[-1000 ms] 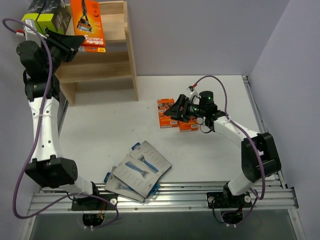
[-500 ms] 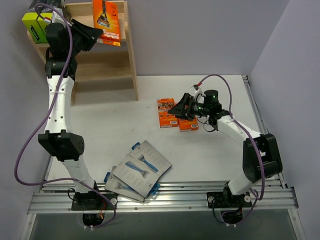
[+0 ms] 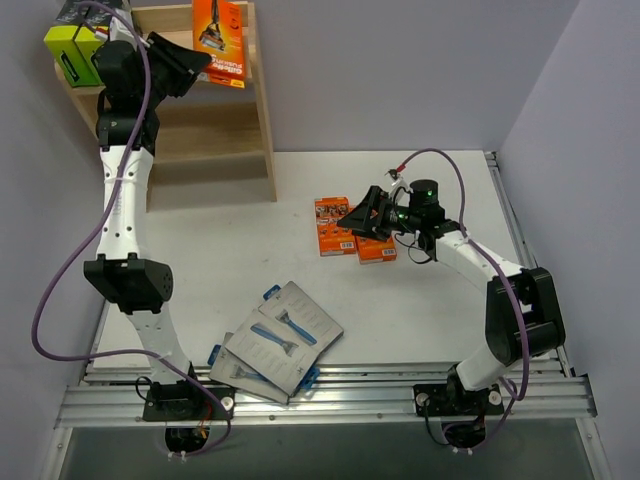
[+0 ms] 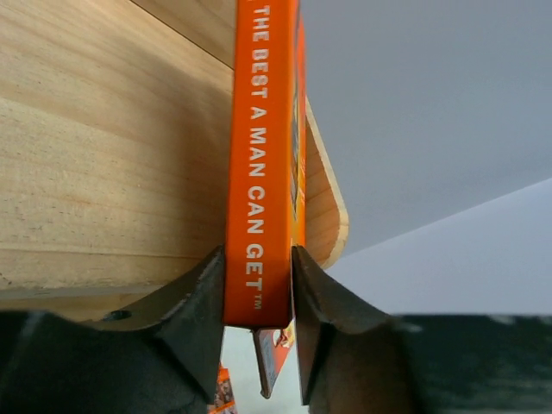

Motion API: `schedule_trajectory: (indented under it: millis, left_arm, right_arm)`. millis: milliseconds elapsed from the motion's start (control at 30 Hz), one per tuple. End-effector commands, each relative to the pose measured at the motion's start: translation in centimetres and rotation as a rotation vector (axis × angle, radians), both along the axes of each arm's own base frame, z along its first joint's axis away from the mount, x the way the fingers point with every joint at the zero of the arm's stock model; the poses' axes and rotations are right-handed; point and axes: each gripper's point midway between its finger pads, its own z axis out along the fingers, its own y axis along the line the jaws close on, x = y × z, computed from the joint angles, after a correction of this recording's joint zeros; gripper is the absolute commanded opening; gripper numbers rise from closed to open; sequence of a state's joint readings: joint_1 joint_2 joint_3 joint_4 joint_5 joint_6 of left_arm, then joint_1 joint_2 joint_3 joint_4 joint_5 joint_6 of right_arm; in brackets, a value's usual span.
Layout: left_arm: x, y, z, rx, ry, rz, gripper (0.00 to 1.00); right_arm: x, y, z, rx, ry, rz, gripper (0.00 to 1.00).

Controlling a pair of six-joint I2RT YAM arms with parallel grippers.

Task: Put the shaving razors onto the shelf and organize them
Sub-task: Place the shaving razor onto shelf

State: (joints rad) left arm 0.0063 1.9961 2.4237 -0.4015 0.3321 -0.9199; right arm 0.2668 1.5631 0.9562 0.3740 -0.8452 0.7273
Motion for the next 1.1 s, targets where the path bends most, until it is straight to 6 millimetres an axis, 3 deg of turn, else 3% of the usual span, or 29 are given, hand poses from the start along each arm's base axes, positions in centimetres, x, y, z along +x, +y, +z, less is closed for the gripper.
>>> schedule_trajectory:
  millis: [0, 33, 100, 333, 733, 833, 867, 1067]
  left_arm:
    - [1.4, -1.1, -3.7, 0.072, 0.076, -0.004, 0.45]
    - [1.4, -1.1, -4.0, 0.075, 0.081, -0.006, 0.62]
    - [1.4, -1.2, -4.1, 0.081, 0.083, -0.006, 0.7]
    - [0.8, -1.5, -3.4, 0.108, 0.071, -0.015, 0.72]
    - [-0.6, 0.1, -1.6, 0.234, 0.033, 0.071, 0.81]
    - [-1.0, 0.3, -0.8, 0.299, 0.005, 0.094, 0.85]
    - [-1.4, 0.3, 0.3, 0.317, -0.024, 0.102, 0.86]
    - [-1.9, -0.2, 1.5, 0.423, -0.085, 0.124, 0.92]
  right_arm:
    - [-0.2, 0.0, 0.0, 0.006, -0.019, 0.026, 0.72]
    - [-0.2, 0.0, -0.1, 0.006, -0.018, 0.026, 0.72]
    - [-0.1, -0.1, 0.0, 0.007, -0.021, 0.025, 0.72]
    - [-0.3, 0.0, -0.5, 0.016, -0.003, 0.026, 0.73]
    - [-0.6, 0.0, -0.6, 0.018, -0.003, 0.027, 0.73]
    - [-0.6, 0.1, -0.6, 0.021, -0.002, 0.027, 0.73]
    - [-0.6, 0.1, -0.4, 0.024, -0.007, 0.028, 0.74]
    - [-0.8, 0.0, -1.0, 0.02, 0.004, 0.028, 0.75]
